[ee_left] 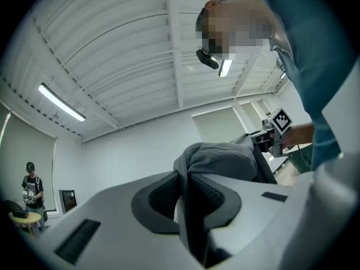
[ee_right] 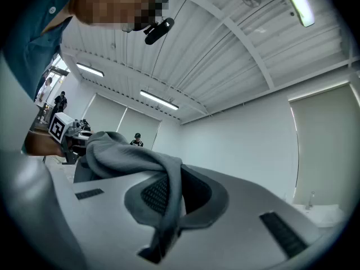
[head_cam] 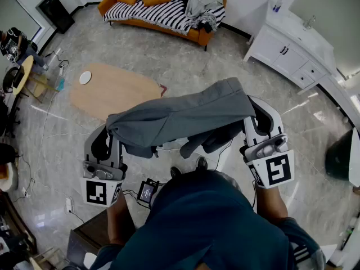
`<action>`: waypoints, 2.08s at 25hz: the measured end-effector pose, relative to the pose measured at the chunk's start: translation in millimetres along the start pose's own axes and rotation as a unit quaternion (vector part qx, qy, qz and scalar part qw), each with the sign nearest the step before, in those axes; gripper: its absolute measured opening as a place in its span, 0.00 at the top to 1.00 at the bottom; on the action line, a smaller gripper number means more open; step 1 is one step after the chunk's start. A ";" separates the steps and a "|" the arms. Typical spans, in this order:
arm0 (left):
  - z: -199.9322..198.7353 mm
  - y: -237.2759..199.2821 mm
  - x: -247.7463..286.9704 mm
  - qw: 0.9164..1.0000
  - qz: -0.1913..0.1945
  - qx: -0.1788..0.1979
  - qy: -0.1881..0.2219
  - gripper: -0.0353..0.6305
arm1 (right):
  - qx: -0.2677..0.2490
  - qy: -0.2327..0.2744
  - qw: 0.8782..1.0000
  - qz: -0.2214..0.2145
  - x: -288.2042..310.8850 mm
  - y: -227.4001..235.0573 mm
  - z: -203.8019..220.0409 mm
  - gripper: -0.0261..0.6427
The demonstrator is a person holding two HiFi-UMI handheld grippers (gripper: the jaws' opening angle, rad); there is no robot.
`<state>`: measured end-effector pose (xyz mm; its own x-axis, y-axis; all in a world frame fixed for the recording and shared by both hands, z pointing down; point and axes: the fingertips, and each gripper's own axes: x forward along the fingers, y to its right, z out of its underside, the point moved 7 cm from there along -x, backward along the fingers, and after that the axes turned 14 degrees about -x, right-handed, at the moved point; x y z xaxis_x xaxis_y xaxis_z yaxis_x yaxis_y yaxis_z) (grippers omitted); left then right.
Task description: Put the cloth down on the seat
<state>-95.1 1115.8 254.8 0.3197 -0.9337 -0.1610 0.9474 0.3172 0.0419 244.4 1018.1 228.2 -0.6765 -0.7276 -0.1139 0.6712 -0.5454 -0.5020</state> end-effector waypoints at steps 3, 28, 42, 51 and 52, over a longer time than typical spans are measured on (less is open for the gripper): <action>2.0 0.6 -0.5 1.000 -0.004 -0.002 -0.001 0.88 | -0.001 -0.001 1.000 -0.003 0.4 -0.3 1.3 0.93; 25.3 -30.5 22.2 1.000 0.020 -0.007 0.006 0.88 | -0.036 -0.075 0.996 0.039 23.5 -41.0 26.1 0.93; 42.4 2.3 125.3 0.999 0.032 -0.003 -0.017 0.88 | -0.022 -0.070 0.997 0.028 46.6 30.0 72.7 0.93; 54.1 36.6 197.3 0.999 0.021 -0.013 -0.026 0.88 | -0.011 -0.055 0.998 0.013 53.1 98.7 116.9 0.93; 55.7 39.5 201.6 0.999 0.021 -0.016 -0.027 0.88 | -0.011 -0.054 0.998 0.013 53.1 104.3 120.5 0.93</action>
<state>7.4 930.8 278.9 0.3602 -0.9269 -0.1058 0.9326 0.3607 0.0157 315.0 872.4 273.2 -0.6206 -0.7834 -0.0345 0.6808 -0.5165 -0.5193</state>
